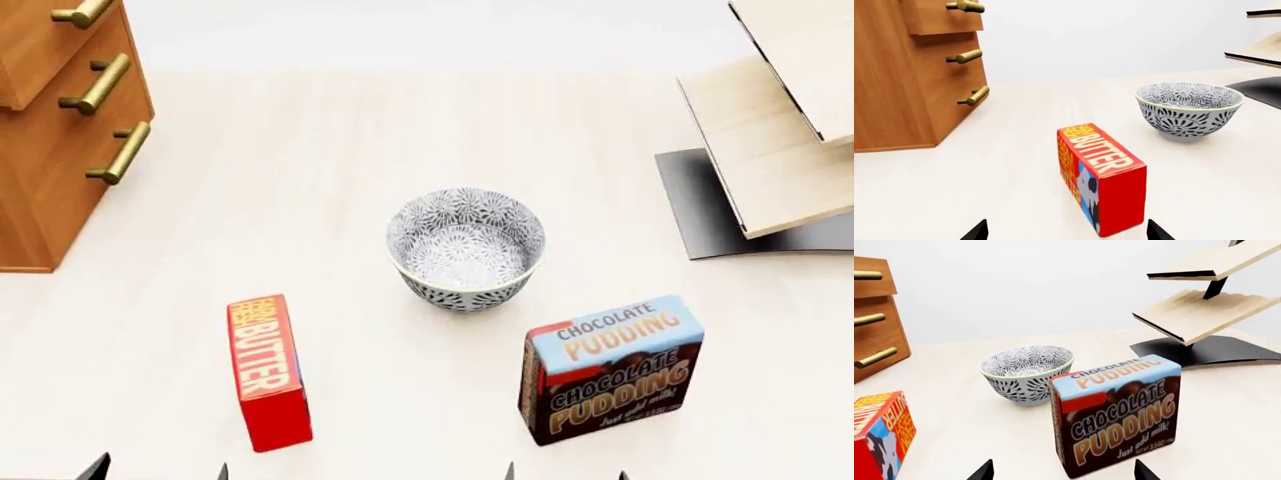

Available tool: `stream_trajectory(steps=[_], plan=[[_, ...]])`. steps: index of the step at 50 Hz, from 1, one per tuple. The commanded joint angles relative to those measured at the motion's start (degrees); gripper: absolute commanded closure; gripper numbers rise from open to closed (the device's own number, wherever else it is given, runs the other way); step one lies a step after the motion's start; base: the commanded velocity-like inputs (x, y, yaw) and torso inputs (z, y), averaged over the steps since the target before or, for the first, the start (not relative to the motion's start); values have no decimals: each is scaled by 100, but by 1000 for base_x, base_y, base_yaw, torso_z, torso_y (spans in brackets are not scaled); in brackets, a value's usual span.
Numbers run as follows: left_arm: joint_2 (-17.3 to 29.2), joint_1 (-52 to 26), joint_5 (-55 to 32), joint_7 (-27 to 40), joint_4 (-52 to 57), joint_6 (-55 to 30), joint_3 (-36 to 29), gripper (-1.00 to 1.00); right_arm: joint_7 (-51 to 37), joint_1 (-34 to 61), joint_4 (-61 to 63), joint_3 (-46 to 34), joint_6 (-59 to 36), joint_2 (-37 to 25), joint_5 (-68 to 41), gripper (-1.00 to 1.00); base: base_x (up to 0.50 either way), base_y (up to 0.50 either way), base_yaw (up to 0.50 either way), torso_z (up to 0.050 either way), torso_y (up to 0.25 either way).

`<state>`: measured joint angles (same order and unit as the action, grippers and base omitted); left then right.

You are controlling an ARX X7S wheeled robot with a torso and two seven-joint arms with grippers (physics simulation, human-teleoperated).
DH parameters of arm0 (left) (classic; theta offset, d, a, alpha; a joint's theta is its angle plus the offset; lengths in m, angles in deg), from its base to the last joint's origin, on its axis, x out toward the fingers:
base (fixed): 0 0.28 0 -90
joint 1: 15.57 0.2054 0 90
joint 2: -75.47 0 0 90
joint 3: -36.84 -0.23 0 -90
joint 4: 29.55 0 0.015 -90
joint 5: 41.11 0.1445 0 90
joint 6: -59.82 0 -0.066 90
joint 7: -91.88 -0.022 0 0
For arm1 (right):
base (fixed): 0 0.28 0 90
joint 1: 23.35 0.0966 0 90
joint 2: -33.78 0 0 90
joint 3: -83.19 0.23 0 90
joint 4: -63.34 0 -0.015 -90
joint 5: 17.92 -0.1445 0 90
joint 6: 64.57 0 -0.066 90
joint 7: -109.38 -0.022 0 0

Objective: Close the top drawer of the cabinet and put the bowl on top of it.

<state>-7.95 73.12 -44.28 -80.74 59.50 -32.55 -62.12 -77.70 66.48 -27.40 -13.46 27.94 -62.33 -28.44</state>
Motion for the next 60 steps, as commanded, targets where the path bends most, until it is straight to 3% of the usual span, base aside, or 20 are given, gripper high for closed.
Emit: stream_trajectory(steps=[1, 26, 27, 28, 32, 33, 36, 40, 44, 48, 50, 53, 55, 60], plan=[[26, -22, -283, -58, -32, -6, -1, -100, -53, 9, -28, -68, 58, -56, -75, -100, 0, 0, 0, 50, 0], [94, -133, -322, 187, -134, -227, -110, -100, -217, 38, -18, -184, -14, -159, -172, -100, 0, 0, 0, 3, 0], [163, -182, -111, 250, -106, -438, -226, -100, -244, 50, -32, -197, -39, -188, -120, -100, 0, 0, 0, 0, 0], [145, -203, -435, 106, 57, -724, -130, -100, -150, 68, 74, -216, -166, -243, -222, -100, 0, 0, 0, 0, 0], [330, -278, -720, 296, 1891, -2152, 7, -100, -616, 276, 1654, -34, -1845, -521, -527, -100, 0, 0, 0, 0, 0], [448, -493, -875, 401, 2750, -3011, 67, -100, -830, 481, 2513, -27, -2704, -729, -603, -100, 0, 0, 0, 0, 0], [529, -800, -1094, 489, 3513, -3952, 145, -100, -994, 753, 3239, 48, -3564, -881, -816, -100, 0, 0, 0, 0, 0], [626, -1528, -1367, 640, 4368, -5426, 221, -100, -1327, 1503, 4376, 256, -5252, -1097, -1335, -100, 0, 0, 0, 0, 0], [570, -2359, -1823, 722, 5169, -6832, 676, -100, -1603, 2210, 5343, 680, -6610, -1185, -1910, -100, 0, 0, 0, 0, 0], [249, -3376, -2391, 657, 5932, -8448, 1433, -100, -1729, 2952, 6013, 1630, -7944, -1051, -2835, -100, 0, 0, 0, 0, 0], [341, -3778, -3297, 1242, 5959, -8759, 1746, -100, -2266, 3424, 6067, 2072, -8472, -1178, -3865, -100, 0, 0, 0, 0, 0], [773, -4302, -5876, 3451, 5417, -8754, 2296, -100, -3197, 4022, 6046, 2823, -9170, -1260, -5549, -100, 0, 0, 0, 0, 0], [894, -4525, -7228, 4280, 5175, -8728, 2402, -100, -3945, 4216, 5858, 3019, -9213, -1404, -6632, -100, 0, 0, 0, 0, 0], [998, -4627, -8039, 4920, 4855, -8523, 2626, -100, -4785, 4184, 5790, 2858, -9048, -1710, -7677, -100, 0, 0, 0, 0, 0]])
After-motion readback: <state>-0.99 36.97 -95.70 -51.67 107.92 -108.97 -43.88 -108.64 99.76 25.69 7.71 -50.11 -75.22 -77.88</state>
